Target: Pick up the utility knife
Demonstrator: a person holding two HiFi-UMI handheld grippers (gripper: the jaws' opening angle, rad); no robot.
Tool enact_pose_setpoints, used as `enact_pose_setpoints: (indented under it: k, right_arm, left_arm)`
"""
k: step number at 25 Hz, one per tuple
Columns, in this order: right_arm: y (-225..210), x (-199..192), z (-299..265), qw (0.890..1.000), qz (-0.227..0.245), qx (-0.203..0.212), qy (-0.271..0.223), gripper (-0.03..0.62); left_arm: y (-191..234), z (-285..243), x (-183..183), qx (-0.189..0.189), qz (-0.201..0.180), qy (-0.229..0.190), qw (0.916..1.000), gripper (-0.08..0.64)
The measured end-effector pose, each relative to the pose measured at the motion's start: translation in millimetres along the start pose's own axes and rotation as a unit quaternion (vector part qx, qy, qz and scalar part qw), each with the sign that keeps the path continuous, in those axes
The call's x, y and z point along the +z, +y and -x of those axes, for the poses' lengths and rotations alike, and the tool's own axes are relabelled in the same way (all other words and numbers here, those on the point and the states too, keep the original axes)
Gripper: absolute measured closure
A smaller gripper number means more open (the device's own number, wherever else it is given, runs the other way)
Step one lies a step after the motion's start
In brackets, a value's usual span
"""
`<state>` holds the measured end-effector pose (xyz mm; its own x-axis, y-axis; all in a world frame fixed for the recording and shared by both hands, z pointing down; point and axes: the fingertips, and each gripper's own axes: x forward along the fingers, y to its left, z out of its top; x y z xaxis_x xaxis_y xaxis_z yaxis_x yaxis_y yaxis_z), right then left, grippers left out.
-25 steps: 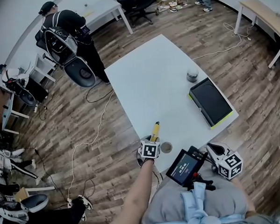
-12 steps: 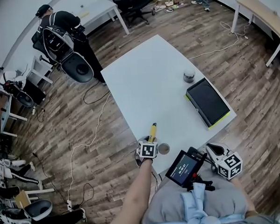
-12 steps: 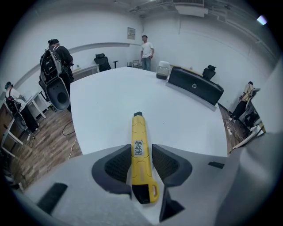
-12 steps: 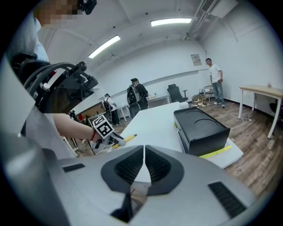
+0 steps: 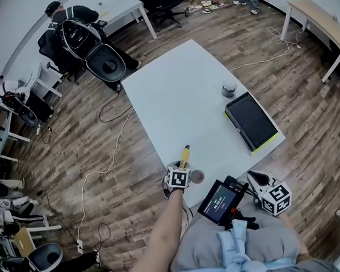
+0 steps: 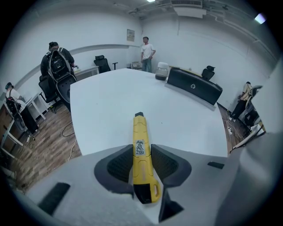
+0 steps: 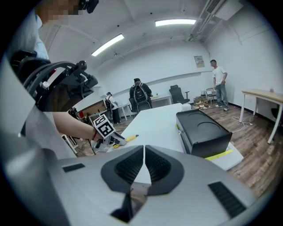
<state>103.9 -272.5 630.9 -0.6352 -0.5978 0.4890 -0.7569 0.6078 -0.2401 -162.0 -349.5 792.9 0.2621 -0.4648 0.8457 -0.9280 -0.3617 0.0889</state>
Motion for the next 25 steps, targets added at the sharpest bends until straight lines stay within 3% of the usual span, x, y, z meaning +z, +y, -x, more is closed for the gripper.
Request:
enact_pose_setpoints:
  k: [7,15,25]
  right_arm:
    - [-1,0,5,1.0,0.002,-0.006,-0.003,0.562]
    - [7,-1,7,1.0,0.002,-0.011,-0.006,0.562]
    - [18,5,-2,1.0,0.008,0.001,-0.012,0.563]
  left_arm:
    - [10,-7,2,0.012,0.002,-0.005,0.9999,0.423]
    - [3,15,4,-0.005,0.042,-0.01,0.9991,0.426]
    - [-11,34,22,-0.037,0.058,-0.069,0.9952,0.426]
